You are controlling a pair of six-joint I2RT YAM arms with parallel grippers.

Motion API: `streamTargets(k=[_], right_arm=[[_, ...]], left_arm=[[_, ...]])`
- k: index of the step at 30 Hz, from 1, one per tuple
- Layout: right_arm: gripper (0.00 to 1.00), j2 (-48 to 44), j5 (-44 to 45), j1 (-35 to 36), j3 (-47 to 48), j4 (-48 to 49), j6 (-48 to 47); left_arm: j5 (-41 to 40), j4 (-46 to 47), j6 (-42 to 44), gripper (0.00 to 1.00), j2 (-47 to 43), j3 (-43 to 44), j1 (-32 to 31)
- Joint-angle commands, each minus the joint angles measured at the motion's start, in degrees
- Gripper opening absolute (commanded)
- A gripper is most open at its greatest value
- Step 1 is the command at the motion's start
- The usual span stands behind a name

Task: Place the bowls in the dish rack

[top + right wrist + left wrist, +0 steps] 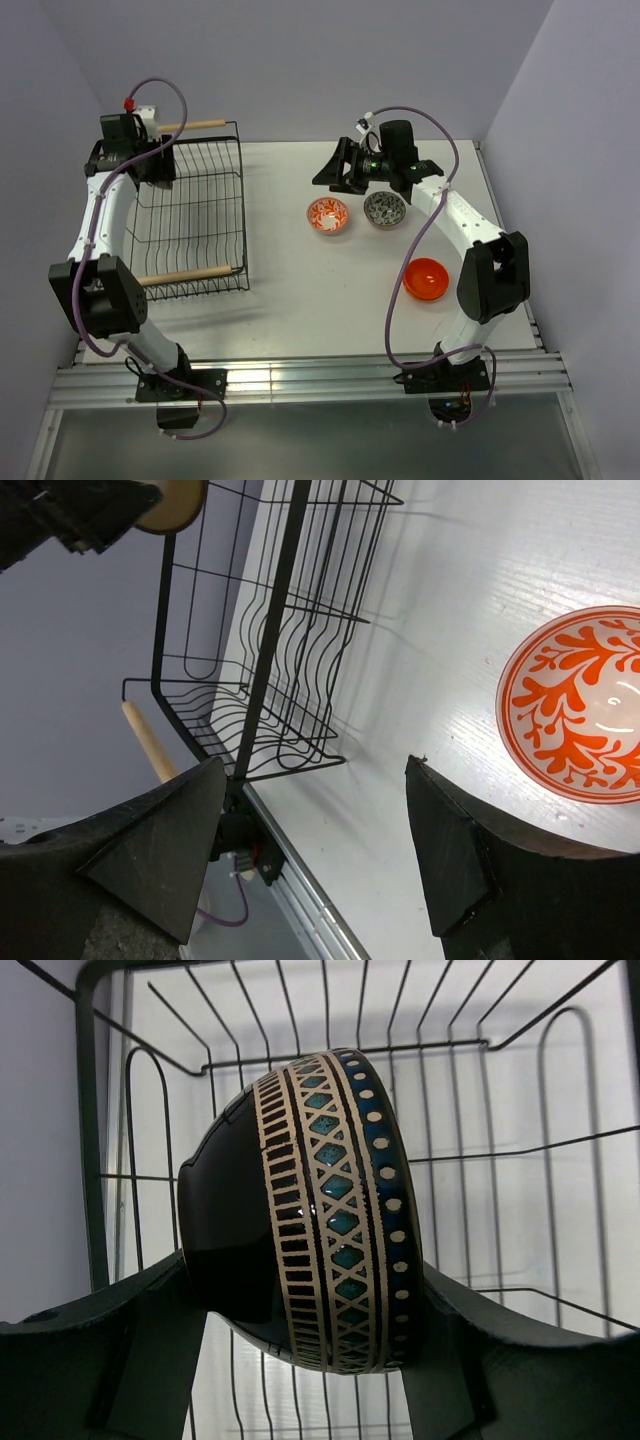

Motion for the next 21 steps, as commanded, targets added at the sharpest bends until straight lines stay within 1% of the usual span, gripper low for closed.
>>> streamTargets(k=[1,3,12,17,21], right_arm=[[0.79,-1.56,0.17,-0.55,0.19,0.39,-1.26],[0.79,-1.47,0.17,-0.55,0.1,0.39,-1.34],[0.79,-0.6,-0.27,-0.81,-0.6,0.3,-1.61],[0.79,-0.33,-0.18,-1.07,-0.34,-0.05,-2.13],[0.79,0.02,-0.53,-1.25,-0.6,0.04,-2.14]], left_arm=[[-2.87,4.11,2.86,0.0,2.18,0.43,0.16],[-5.76,4.11,3.48,0.0,3.51,0.6,0.07],[-12.8,4.73,6.2,0.0,9.66,2.18,-0.36],[-19.81,6.39,8.92,0.0,12.83,2.54,-1.77],[-23.7,7.8,10.77,0.0,14.76,2.71,-3.17]])
